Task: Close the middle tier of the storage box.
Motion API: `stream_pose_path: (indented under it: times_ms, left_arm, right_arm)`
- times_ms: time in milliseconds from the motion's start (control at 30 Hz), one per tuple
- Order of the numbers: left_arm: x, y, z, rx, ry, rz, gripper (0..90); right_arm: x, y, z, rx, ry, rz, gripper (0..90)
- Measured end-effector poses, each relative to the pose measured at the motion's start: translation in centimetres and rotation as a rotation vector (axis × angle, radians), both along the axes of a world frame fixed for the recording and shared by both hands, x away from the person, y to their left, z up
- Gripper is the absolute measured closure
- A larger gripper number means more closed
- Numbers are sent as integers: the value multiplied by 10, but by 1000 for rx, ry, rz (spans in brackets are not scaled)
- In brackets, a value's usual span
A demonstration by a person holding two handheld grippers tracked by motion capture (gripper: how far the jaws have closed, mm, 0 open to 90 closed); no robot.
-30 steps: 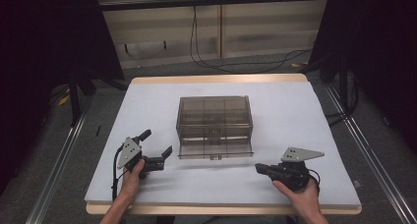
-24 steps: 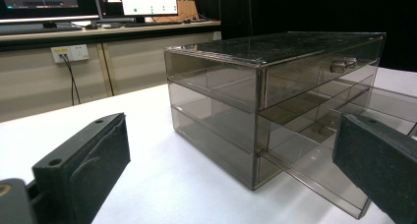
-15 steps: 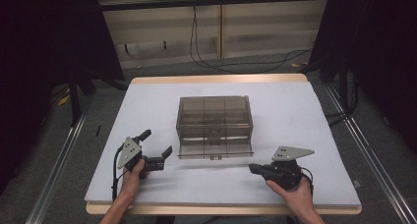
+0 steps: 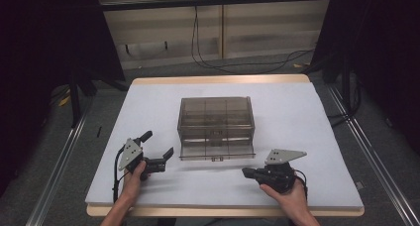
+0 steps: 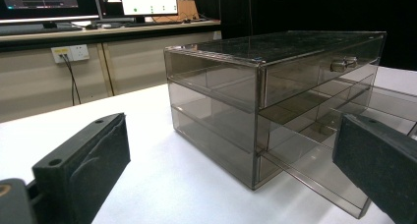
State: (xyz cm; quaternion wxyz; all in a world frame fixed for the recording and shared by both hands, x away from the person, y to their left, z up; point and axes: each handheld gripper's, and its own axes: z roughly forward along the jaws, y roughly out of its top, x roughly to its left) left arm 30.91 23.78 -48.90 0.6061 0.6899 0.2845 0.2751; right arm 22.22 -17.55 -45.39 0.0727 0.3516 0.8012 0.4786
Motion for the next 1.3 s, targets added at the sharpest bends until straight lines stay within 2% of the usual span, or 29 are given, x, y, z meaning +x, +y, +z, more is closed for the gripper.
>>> stream_pose_path:
  times_ms: [400, 933, 1133, 1200, 1300]
  left_arm:
    - [0, 0, 0, -5, 3, -2, 8]
    - [0, 0, 0, 1, 2, 3, 8]
    - [0, 0, 0, 0, 3, -3, 8]
    - [0, -1, 0, -17, 5, 0, 8]
    - [0, 0, 0, 0, 2, -2, 8]
  right_arm:
    - [7, 20, 2, 1, -4, 49, 900]
    - [14, 38, 4, 6, -7, 76, 900]
    - [18, 45, 7, -4, -3, 88, 900]
    - [19, 46, 7, -14, -8, 90, 900]
    - [21, 48, 8, -26, -7, 99, 900]
